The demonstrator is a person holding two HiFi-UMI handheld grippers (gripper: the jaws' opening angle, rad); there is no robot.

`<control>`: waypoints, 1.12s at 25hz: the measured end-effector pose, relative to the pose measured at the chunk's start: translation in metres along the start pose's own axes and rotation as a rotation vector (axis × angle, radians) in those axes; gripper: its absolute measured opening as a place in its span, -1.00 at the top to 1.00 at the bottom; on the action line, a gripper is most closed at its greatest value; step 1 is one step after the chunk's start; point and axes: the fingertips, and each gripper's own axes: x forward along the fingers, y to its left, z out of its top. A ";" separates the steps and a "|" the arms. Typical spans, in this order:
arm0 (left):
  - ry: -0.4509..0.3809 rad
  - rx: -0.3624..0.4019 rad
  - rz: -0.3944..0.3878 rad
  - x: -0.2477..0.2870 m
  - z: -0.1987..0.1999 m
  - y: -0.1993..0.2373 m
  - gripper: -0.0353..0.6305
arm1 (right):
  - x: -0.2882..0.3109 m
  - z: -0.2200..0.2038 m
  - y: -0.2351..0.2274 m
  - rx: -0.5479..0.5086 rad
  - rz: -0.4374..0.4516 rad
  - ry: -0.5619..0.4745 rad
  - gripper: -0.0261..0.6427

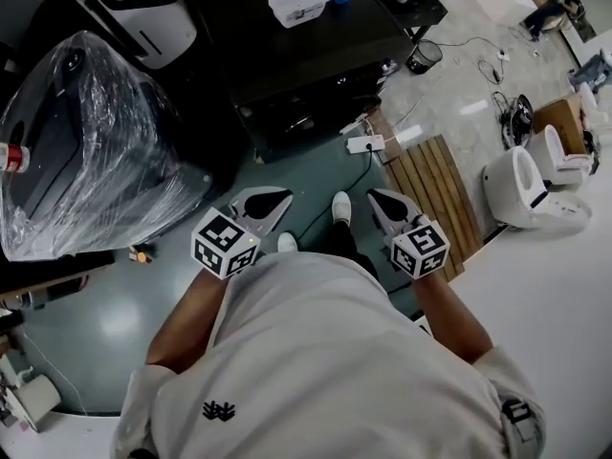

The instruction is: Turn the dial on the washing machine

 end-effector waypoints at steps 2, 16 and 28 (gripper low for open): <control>0.004 0.006 -0.004 -0.005 -0.006 -0.003 0.73 | -0.003 0.006 0.005 -0.005 -0.009 -0.019 0.92; -0.032 -0.008 0.014 -0.041 -0.018 -0.008 0.73 | -0.002 0.013 0.046 -0.051 0.024 -0.038 0.92; -0.042 -0.021 0.013 -0.049 -0.022 -0.004 0.73 | -0.001 0.016 0.053 -0.071 0.027 -0.035 0.92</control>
